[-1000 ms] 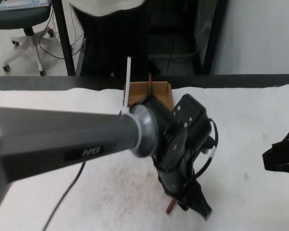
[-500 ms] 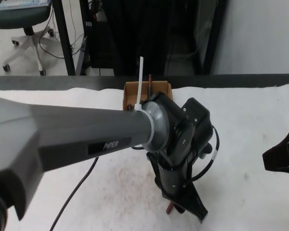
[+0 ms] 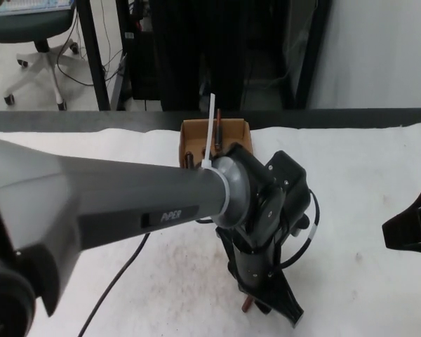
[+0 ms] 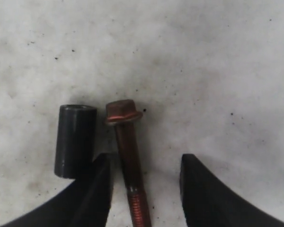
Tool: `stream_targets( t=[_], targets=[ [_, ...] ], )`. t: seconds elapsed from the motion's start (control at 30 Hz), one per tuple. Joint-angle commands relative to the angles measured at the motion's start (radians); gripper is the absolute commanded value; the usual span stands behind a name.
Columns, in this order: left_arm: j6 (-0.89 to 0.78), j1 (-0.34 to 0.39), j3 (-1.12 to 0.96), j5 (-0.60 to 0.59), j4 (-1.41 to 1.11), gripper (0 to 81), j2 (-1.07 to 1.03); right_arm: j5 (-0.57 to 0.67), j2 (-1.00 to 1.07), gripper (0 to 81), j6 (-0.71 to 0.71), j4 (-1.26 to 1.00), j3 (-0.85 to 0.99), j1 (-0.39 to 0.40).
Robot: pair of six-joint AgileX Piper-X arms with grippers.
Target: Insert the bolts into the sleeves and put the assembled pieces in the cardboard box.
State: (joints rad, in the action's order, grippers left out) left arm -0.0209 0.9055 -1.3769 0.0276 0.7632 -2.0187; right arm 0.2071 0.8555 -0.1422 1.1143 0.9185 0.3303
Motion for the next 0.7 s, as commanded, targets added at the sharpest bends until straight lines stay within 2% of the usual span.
stream_targets(
  t=[0.0,0.3,0.67],
  targets=[
    [-0.009,-0.012,-0.007,0.017,-0.013,42.6,-0.004,0.013,-0.007,0.3,0.006,0.000,0.002,-0.003],
    [-0.009,-0.058,-0.007,0.003,-0.018,42.6,-0.019,0.017,-0.007,0.3,0.006,0.006,0.002,-0.003],
    [-0.009,-0.061,-0.010,-0.120,-0.055,42.6,-0.038,0.016,-0.007,0.3,0.006,0.005,0.002,-0.003]
  ],
)
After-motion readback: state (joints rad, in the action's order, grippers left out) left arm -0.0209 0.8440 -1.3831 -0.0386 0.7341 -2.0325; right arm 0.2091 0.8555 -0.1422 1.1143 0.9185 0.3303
